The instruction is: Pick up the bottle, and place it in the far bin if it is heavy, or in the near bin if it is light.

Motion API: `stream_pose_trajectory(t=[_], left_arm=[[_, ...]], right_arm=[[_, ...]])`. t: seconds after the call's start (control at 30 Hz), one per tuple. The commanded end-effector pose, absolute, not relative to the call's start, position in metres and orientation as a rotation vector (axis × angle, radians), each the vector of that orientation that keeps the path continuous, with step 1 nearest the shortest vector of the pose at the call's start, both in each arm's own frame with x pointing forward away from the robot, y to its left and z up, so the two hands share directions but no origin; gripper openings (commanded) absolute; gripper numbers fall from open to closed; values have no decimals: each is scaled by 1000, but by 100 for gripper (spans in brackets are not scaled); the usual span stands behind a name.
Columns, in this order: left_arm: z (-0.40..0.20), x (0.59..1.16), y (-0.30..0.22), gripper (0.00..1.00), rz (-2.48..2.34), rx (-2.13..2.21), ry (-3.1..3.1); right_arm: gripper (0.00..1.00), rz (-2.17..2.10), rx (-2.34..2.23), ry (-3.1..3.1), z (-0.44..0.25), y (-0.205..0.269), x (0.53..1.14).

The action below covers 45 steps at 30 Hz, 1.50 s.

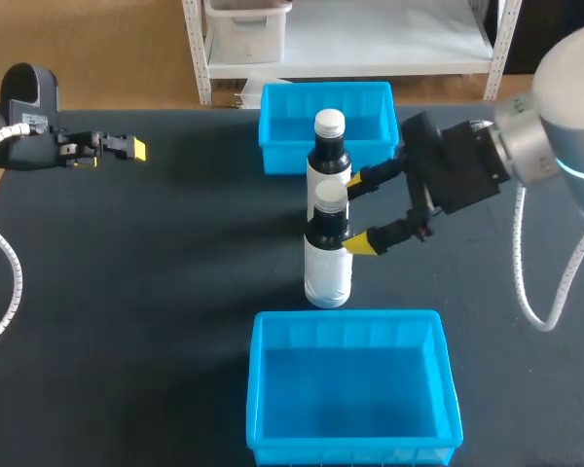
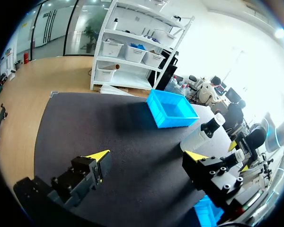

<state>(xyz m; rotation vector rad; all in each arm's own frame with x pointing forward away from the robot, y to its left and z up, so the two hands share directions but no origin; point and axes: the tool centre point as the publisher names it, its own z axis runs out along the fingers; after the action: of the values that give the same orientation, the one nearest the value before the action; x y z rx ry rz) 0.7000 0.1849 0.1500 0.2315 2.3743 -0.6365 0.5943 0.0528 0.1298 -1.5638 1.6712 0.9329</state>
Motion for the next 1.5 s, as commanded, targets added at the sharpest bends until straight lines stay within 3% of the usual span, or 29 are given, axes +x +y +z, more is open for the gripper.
stream_pose_trajectory(t=[0.03,0.97,1.03,1.07,1.13,1.17,1.5], left_arm=[[150,700,185,100,-636,231,2374],[150,700,185,100,-636,231,2374],[150,700,185,100,-636,231,2374],[150,700,185,100,-636,231,2374],[150,700,185,100,-636,231,2374],[150,700,185,100,-636,231,2374],[150,700,185,100,-636,231,2374]], right_arm=[[100,926,-1564,1690,125,64,596],[98,934,-1539,1725,116,78,601],[96,934,-1538,1725,116,78,601],[90,934,-1537,1724,116,78,601],[70,935,-1536,1724,116,78,601],[67,936,-1536,1723,116,77,601],[63,940,-1538,1721,116,77,602]])
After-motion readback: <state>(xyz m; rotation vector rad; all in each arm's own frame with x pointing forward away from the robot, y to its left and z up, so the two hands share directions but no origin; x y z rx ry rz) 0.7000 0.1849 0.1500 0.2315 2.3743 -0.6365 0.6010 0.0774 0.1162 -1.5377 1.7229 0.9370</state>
